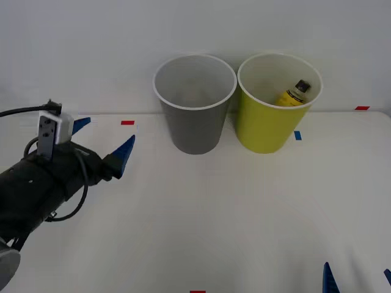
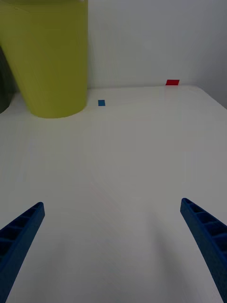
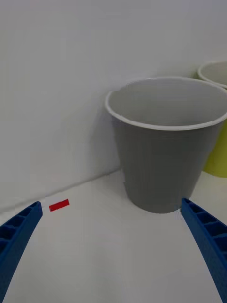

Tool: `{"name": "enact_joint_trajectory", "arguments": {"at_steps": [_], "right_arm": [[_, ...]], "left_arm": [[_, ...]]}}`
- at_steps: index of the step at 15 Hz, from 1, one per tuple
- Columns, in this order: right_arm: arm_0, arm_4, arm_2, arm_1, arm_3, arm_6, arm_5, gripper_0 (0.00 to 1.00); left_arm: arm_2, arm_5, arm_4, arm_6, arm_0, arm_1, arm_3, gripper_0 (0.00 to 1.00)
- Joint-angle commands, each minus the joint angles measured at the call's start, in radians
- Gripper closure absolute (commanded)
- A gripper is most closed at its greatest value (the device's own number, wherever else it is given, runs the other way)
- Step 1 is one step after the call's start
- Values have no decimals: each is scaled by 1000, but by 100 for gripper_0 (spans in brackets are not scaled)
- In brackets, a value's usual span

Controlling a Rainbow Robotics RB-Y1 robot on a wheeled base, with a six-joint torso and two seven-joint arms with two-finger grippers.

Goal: Put cans in the gray bin and PET bottles in the light green bin.

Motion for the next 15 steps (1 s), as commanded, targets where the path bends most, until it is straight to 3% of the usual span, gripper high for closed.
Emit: {"name": "enact_joint_trajectory", "arguments": {"at_steps": [1,6,10,15], "right_arm": [[0,0,0,0,0,0,0,0],[0,0,0,0,0,0,0,0],[0,0,0,0,0,0,0,0],[0,0,0,0,0,0,0,0]], "left_arm": [[-10,-150,-154,-2,181,-79,-25,0],[-36,-364,-331,38,388,-119,-9,0],[-91,-679,-366,46,454,-145,195,0],[-114,-782,-390,33,587,-162,262,0]]}}
